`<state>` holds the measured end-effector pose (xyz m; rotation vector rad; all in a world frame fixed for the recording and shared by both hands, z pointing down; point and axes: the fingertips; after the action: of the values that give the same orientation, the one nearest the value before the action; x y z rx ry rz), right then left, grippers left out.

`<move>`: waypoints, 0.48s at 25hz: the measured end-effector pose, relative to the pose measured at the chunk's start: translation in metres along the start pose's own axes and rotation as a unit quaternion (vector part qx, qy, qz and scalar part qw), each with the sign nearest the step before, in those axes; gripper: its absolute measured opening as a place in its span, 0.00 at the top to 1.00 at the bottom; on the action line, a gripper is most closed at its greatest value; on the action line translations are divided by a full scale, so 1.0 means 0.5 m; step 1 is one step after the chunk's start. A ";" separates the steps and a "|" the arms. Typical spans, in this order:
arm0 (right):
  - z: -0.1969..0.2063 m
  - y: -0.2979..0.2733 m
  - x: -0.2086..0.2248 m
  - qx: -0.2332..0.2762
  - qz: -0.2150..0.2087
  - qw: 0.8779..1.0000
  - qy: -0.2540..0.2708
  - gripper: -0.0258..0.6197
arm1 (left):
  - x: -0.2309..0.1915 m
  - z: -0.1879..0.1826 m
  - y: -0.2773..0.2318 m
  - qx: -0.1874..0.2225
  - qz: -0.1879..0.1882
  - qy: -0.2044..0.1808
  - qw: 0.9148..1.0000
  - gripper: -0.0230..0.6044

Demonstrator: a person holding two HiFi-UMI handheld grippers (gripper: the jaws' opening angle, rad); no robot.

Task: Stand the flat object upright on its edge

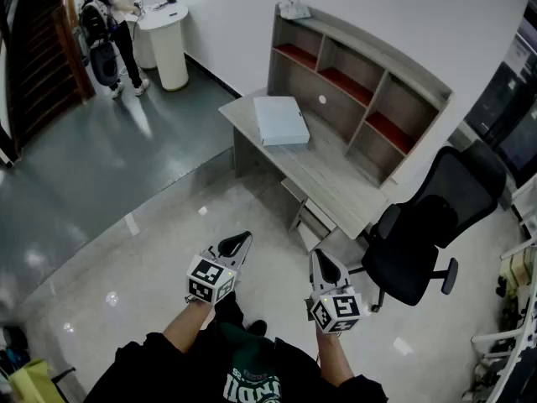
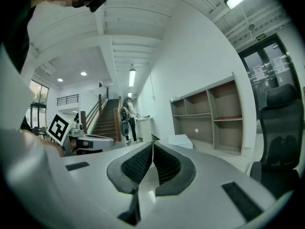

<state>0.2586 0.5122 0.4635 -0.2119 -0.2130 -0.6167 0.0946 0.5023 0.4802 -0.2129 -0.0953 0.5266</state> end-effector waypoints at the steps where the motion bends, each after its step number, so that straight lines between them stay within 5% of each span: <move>1: -0.004 0.002 -0.002 0.008 -0.002 1.000 -0.003 0.91 | 0.000 -0.001 0.002 0.001 0.000 0.000 1.000 0.94; 12: 0.004 0.006 -0.010 0.005 -0.006 1.000 -0.012 0.90 | 0.011 0.002 0.008 -0.002 0.003 -0.014 1.000 0.94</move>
<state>0.2559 0.5177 0.4636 -0.2076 -0.2408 -0.6253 0.0973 0.5085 0.4803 -0.2091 -0.1233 0.5363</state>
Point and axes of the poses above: the fingertips, and each gripper's own axes: y backward along the fingers, x to its right, z out of its underside, and after that the axes turned 7 degrees about -y, right-handed
